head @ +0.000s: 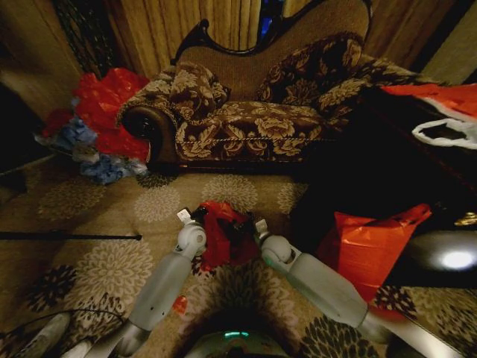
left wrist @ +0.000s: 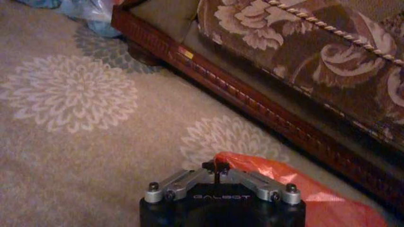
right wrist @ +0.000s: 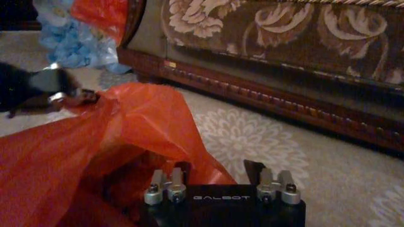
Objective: Place a garbage bag over the trash bin.
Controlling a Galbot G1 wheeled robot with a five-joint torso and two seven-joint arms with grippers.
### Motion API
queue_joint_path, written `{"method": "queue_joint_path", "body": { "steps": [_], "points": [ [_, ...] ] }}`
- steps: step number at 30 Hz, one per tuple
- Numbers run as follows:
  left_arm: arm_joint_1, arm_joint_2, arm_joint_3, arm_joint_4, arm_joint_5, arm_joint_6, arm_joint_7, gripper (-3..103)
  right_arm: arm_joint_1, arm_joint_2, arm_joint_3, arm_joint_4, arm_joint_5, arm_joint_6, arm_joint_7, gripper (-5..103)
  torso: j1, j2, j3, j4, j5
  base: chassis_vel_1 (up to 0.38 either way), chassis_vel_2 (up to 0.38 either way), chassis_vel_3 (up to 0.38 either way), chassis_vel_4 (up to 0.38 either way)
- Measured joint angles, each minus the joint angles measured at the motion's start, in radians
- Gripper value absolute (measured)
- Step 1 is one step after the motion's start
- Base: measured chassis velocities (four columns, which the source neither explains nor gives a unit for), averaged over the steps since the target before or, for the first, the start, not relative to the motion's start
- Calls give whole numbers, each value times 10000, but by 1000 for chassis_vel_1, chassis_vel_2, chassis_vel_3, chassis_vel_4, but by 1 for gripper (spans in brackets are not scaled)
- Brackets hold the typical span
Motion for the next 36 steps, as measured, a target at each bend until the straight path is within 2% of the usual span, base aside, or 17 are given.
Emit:
{"method": "queue_joint_path", "body": {
  "steps": [2,5,6,7,8,9,10,13,14,16,17,19,22,23,27,34,36],
  "points": [
    [52,30,-4,-57,0,32,3,2,22,34,5,-55,8,33,24,52,0,0,0,1,0,0,0,0,0],
    [304,220,-24,-396,8,212,245,13,90,178,40,-208,102,124,144,37,0,0,0,2,1,0,0,0,0],
    [304,220,-24,-396,8,212,245,13,90,178,40,-208,102,124,144,37,0,0,0,2,1,0,0,0,0],
    [530,408,-96,-714,108,373,754,24,129,228,43,-204,294,119,276,31,0,0,0,0,1,0,0,0,0],
    [679,544,-151,-916,254,508,1110,24,168,263,43,-188,459,91,384,25,0,0,0,0,1,0,0,0,0],
    [864,705,-207,-1162,459,640,1493,29,217,314,42,-178,633,44,492,20,0,0,0,1,1,0,0,0,0],
    [864,705,-207,-1162,459,640,1493,29,217,314,42,-178,633,44,492,20,0,0,0,1,1,0,0,0,0],
    [1373,1144,-304,-1836,1023,933,2097,45,346,396,40,-269,773,-8,590,9,0,0,0,3,1,0,0,0,0],
    [1373,1144,-304,-1836,1023,933,2097,45,346,396,40,-269,773,-8,590,9,0,0,0,3,1,0,0,0,0],
    [1734,1388,-285,-2328,1335,1268,2144,56,403,418,25,-277,842,-37,599,2,0,0,0,2,1,0,0,0,0],
    [1846,1439,-254,-2463,1472,1416,2094,61,409,423,12,-251,890,-55,609,1,0,0,-1,2,1,0,0,0,0],
    [1933,1475,-214,-2563,1676,1581,2049,61,409,426,-3,-223,926,-67,612,1,0,0,0,2,1,0,0,0,0],
    [1990,1552,-44,-2605,2255,1954,2077,78,391,427,-33,-127,999,-85,619,0,-1,0,-1,3,1,0,0,0,0],
    [1990,1552,-44,-2605,2255,1954,2077,78,391,427,-33,-127,999,-85,619,0,-1,0,-1,3,1,0,0,0,0],
    [1488,1392,126,-1988,2247,1983,2087,97,316,360,-31,-21,1014,-83,614,0,0,0,0,1,2,0,0,0,0],
    [967,1071,311,-1239,1978,1724,2176,101,171,259,23,71,1006,-58,604,0,0,0,0,0,3,0,0,0,0],
    [878,936,390,-950,1953,1552,2192,94,109,213,23,150,1006,-57,606,0,0,0,0,1,1,0,0,0,0]
  ]
}}
